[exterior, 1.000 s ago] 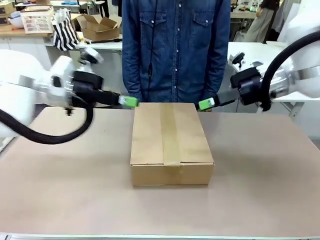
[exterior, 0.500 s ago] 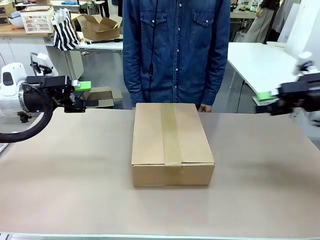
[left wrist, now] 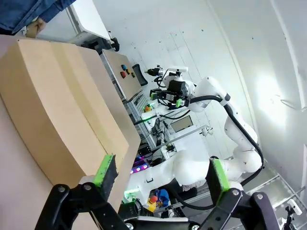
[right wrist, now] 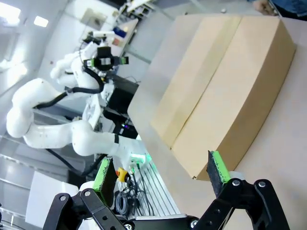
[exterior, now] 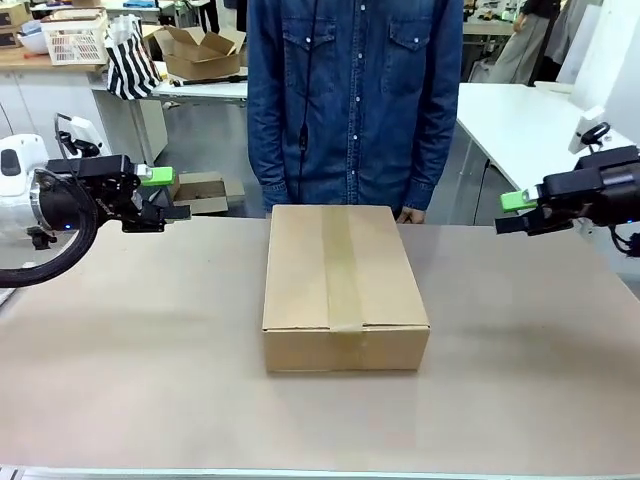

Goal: Pack the gift set into the box.
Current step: Press and hold the closed box until the human finishes sealing it.

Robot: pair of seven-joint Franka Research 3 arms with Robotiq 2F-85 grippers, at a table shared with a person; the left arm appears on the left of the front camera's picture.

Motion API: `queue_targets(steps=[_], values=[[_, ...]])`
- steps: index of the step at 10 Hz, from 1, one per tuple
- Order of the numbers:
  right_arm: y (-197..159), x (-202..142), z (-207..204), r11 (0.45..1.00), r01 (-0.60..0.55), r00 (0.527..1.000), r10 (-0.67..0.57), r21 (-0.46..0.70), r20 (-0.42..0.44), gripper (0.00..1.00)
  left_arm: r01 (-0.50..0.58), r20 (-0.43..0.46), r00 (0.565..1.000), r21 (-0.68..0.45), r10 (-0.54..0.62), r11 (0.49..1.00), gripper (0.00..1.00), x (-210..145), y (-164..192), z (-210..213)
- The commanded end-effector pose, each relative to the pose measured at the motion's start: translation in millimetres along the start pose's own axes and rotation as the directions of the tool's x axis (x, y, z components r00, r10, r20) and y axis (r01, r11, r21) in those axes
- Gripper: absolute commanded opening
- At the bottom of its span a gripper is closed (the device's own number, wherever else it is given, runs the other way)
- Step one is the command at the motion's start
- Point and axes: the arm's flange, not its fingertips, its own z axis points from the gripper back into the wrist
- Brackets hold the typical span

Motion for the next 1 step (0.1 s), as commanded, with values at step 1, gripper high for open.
queue_targets(steps=[1], values=[[2.2, 2.5, 4.0, 1.000, 0.015, 1.000, -0.015, -0.015, 0.019, 1.00, 0.024, 0.011, 1.000, 0.009, -0.024, 1.000, 1.00, 0.1, -2.3, -2.9]])
